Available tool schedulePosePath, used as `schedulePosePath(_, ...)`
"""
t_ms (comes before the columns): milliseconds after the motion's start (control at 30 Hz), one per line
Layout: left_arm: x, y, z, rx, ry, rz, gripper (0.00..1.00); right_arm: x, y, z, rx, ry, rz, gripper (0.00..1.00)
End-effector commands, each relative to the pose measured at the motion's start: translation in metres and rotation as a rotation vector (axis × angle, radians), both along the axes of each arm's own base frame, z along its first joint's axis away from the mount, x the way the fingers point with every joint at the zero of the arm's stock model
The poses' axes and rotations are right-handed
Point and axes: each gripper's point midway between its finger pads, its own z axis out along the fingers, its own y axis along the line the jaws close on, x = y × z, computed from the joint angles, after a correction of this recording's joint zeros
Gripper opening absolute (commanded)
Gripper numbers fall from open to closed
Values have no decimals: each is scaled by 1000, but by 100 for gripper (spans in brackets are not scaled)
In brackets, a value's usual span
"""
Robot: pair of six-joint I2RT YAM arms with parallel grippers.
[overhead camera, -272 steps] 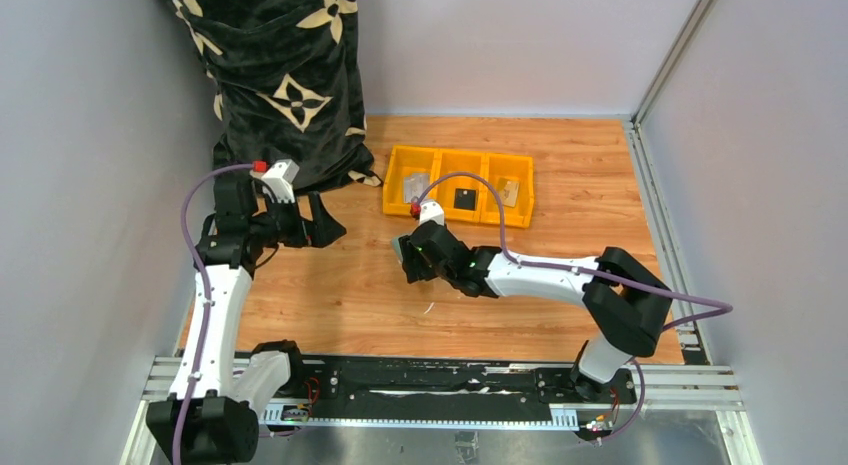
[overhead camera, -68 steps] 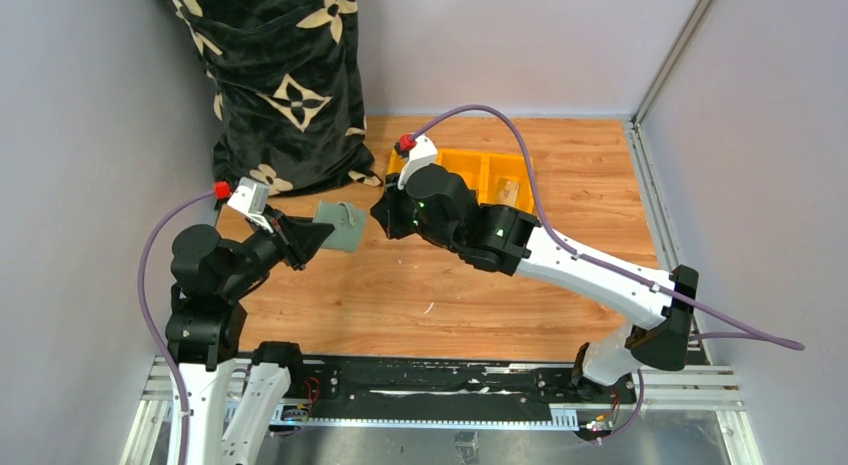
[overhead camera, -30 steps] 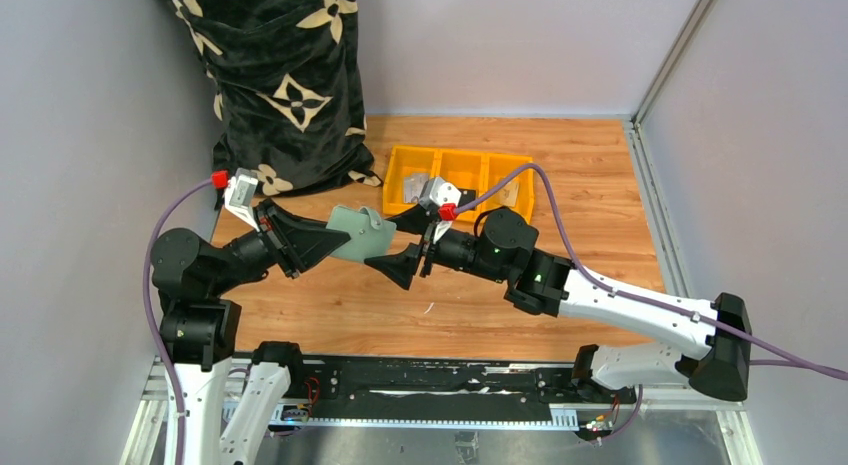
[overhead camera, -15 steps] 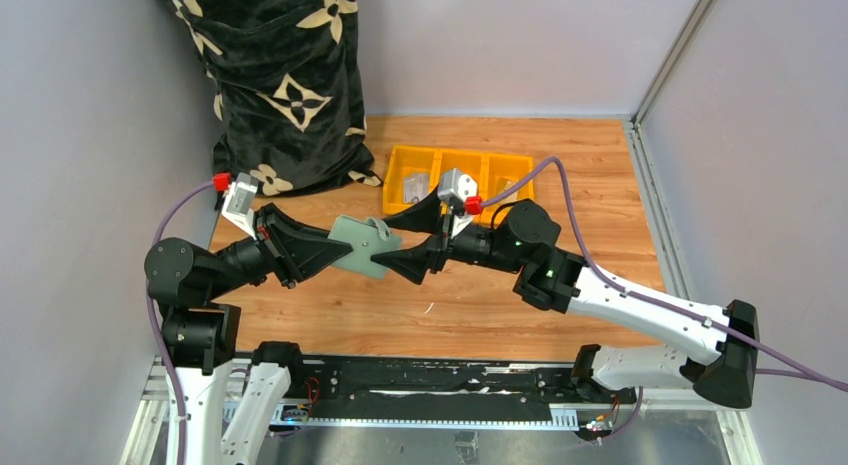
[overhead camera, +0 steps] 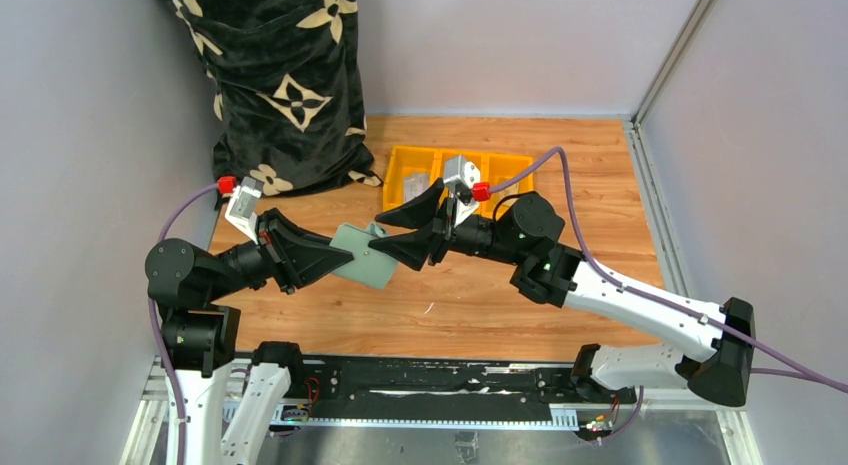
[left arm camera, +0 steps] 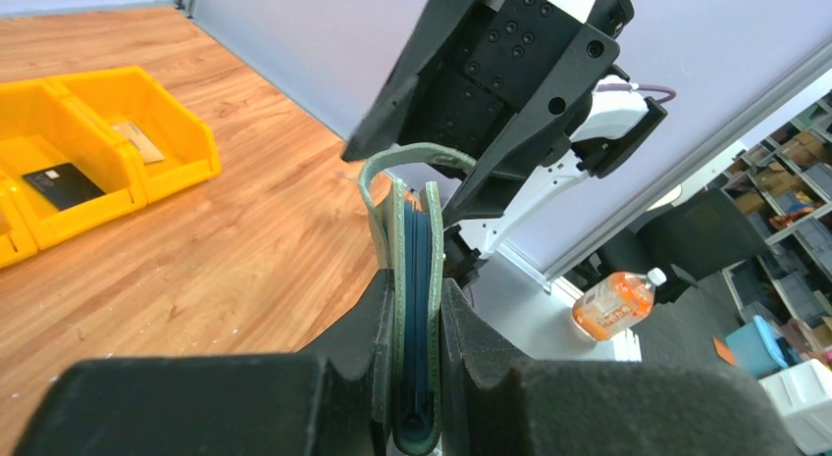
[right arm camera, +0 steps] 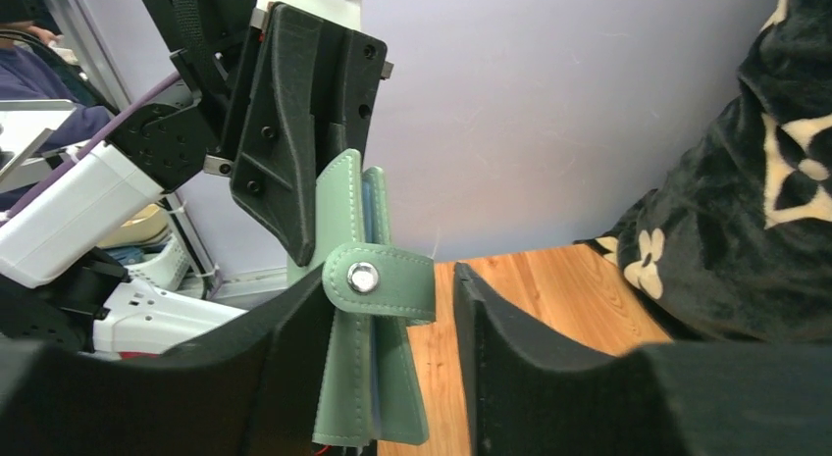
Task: Take the credit cards out of the card holder
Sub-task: Open the card holder.
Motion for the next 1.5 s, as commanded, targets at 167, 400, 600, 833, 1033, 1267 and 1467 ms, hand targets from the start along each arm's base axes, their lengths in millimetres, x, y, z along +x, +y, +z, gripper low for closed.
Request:
schedulePosePath(167,-13,-1,7,17,-44,-23,0,6,0,25,52,62,-5,36)
schedulePosePath(400,-13,0,-2,46,-54,-15,0,18,-11,33,82,154,-57,7)
schedulePosePath(600,-14,1,-7,65,-74,-7,32,14,-14,37,74,167,-39,0)
schedulePosePath(833,-15,2,-18,80,-74,-4,83,-2,-15,42,39,143,39,0)
schedulePosePath(1033,-5,7,-31,128,-110,57,82,-14,-14,42,2,126,99,0)
schedulePosePath(1267,17,25,-45,251,-280,231,80,-28,-12,42,-29,110,183,0)
schedulePosePath(1467,13,25,-50,271,-307,213,85,-38,-10,45,-21,111,250,0)
